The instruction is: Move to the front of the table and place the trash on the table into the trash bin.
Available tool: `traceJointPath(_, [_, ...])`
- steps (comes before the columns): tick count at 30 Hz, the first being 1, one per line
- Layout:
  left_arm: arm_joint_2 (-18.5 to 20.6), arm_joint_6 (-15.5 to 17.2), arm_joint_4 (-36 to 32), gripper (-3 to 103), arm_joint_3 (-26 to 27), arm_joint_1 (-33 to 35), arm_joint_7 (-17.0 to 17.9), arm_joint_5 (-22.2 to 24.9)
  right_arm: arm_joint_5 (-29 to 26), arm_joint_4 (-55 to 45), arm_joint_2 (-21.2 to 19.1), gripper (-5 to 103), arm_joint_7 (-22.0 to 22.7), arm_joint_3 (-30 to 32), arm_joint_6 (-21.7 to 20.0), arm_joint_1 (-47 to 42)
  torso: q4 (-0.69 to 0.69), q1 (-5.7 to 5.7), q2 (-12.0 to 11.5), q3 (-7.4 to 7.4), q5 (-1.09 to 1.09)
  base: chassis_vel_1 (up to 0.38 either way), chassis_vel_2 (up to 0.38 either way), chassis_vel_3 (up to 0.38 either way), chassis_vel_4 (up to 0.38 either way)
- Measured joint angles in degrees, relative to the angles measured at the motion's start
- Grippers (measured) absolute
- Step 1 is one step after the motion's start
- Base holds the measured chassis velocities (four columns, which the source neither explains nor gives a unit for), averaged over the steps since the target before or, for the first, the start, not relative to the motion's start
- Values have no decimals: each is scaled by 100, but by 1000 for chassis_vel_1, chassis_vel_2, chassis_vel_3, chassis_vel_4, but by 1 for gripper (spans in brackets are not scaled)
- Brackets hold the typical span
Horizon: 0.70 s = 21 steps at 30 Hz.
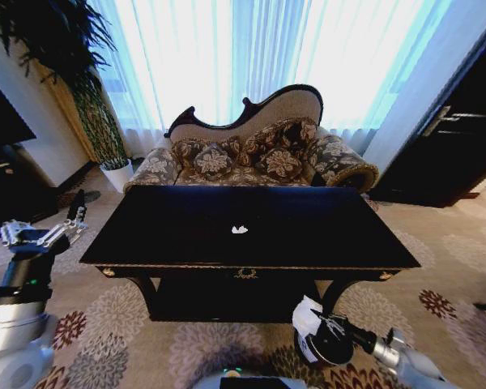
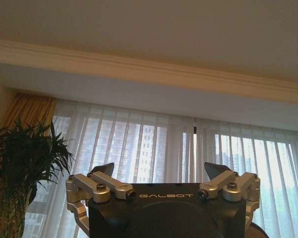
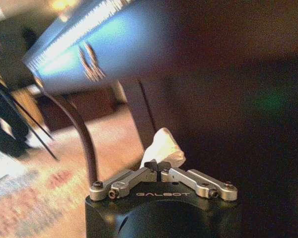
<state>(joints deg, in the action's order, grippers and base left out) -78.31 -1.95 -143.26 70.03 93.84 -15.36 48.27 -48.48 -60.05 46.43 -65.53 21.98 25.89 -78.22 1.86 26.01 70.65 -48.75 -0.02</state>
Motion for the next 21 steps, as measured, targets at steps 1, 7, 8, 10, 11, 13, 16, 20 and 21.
traceJointPath(1, [16,-5,0,100,5,1,0,6,327,171,53,0,319,-38,-4,69,0,0,0,0,0,0,0,0,0])
traceJointPath(7, [47,-6,1,100,-34,-20,0,27,1776,393,357,0,2440,-115,-49,151,-1,0,0,0,-2,0,0,0,0])
traceJointPath(8, [47,-6,1,100,-34,-20,0,27,1776,393,357,0,2440,-115,-49,151,-1,0,0,0,-2,0,0,0,0])
traceJointPath(10, [81,-6,1,100,-52,-41,-1,25,2137,424,535,0,3387,-175,-200,137,1,0,0,0,1,0,0,0,0])
traceJointPath(11, [81,-6,1,100,-52,-41,-1,25,2137,424,535,0,3387,-175,-200,137,1,0,0,0,1,0,0,0,0])
traceJointPath(13, [92,-10,2,100,-49,-40,-2,35,2437,501,646,0,4142,-218,-376,189,1,-1,0,0,0,0,0,0,0])
traceJointPath(16, [93,-16,2,100,-44,-37,-4,44,2831,731,742,0,4741,-232,-529,331,-1,0,0,0,0,0,0,0,0])
traceJointPath(20, [94,-31,2,100,-41,-30,-6,53,3033,1150,802,0,5167,-254,-570,536,1,0,0,0,0,0,0,0,0])
traceJointPath(21, [100,-34,2,100,-40,-29,-9,54,3026,1242,818,0,5256,-259,-587,587,1,0,0,0,0,0,0,0,0])
